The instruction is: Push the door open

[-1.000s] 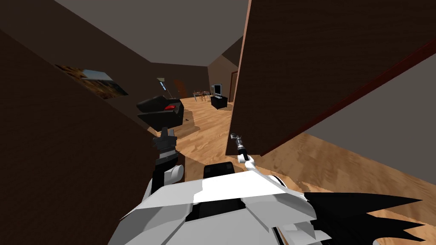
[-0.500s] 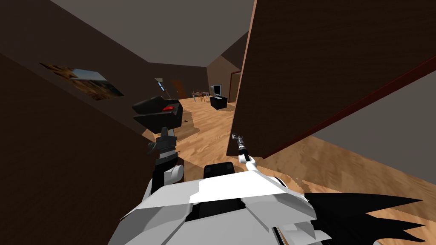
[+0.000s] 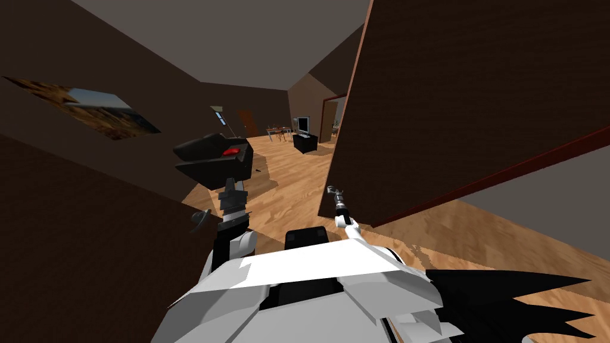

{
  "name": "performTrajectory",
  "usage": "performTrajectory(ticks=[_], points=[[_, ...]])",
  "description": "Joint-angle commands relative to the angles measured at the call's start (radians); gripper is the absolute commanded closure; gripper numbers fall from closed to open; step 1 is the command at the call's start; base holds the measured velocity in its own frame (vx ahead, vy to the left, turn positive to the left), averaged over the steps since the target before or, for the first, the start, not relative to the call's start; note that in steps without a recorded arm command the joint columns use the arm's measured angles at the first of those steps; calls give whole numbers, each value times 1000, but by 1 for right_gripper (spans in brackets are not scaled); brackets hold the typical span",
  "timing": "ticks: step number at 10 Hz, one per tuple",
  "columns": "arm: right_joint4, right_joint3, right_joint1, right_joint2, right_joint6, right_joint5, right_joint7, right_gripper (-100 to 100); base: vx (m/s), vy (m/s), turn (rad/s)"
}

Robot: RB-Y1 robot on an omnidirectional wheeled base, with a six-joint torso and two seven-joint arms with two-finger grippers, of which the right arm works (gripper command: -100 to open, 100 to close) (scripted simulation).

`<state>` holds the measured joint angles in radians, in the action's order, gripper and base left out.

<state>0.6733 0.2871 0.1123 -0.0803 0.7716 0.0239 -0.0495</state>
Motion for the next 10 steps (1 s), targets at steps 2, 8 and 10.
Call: performTrajectory(ticks=[2,8,10], points=[[-12,37,1,-17,11,-20,12,100,219,45,-66],[-15,96,-1,-23,11,-53,34,100,176,41,-58],[-16,112,-2,-23,11,-62,40,100,155,31,-36]])
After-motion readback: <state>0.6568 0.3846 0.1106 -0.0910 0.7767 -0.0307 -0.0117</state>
